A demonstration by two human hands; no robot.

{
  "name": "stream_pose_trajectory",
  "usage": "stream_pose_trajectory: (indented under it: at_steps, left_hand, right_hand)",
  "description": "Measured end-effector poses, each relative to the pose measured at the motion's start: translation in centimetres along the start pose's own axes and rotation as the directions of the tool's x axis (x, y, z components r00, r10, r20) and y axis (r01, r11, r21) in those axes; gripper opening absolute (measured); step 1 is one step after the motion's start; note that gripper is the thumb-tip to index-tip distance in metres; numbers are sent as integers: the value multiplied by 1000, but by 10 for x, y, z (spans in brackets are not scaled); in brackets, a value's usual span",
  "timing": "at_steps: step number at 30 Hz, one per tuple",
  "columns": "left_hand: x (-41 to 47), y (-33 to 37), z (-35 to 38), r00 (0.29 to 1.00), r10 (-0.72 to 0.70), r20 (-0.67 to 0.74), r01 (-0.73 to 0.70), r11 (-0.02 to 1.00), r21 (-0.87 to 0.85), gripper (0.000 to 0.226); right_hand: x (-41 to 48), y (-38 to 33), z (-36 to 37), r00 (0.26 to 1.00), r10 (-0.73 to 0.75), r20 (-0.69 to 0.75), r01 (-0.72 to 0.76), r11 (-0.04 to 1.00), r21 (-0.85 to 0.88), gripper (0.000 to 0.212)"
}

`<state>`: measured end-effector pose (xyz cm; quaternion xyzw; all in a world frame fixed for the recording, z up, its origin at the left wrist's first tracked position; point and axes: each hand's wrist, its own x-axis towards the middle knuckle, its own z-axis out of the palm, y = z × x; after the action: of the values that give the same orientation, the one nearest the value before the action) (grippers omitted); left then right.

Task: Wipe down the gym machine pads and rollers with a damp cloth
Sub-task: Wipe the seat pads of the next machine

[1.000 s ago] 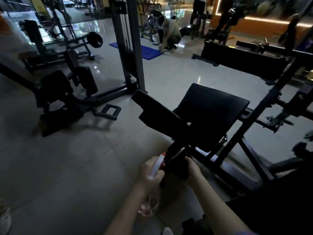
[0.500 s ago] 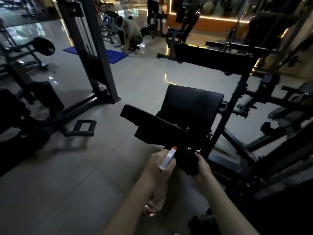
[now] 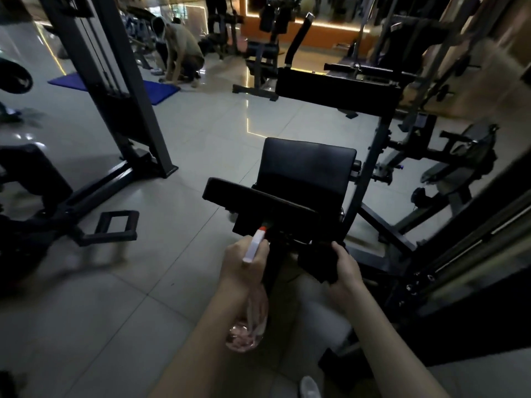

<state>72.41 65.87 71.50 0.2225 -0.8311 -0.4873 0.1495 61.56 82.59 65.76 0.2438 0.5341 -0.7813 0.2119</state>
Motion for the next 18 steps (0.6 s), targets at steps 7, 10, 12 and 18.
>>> stream_pose_trajectory:
  at_steps: [7, 10, 12, 18]
  left_hand:
    - [5, -9, -23, 982, -149, -116, 138, 986, -98, 37]
    - [5, -14, -27, 978, -139, -154, 126, 988, -94, 34]
    - [8, -16, -30, 973, -155, -172, 140, 985, -100, 32]
    - [26, -20, -39, 929, -274, -248, 240, 958, -158, 35]
  right_hand:
    - [-9, -18, 27, 960, -271, -65, 252, 944, -215, 41]
    - [-14, -26, 40, 910, -410, -62, 370, 871, -323, 43]
    - [-19, -31, 51, 850, -526, -40, 467, 785, -407, 41]
    - [1, -20, 74, 605, -716, 347, 701, 273, -659, 45]
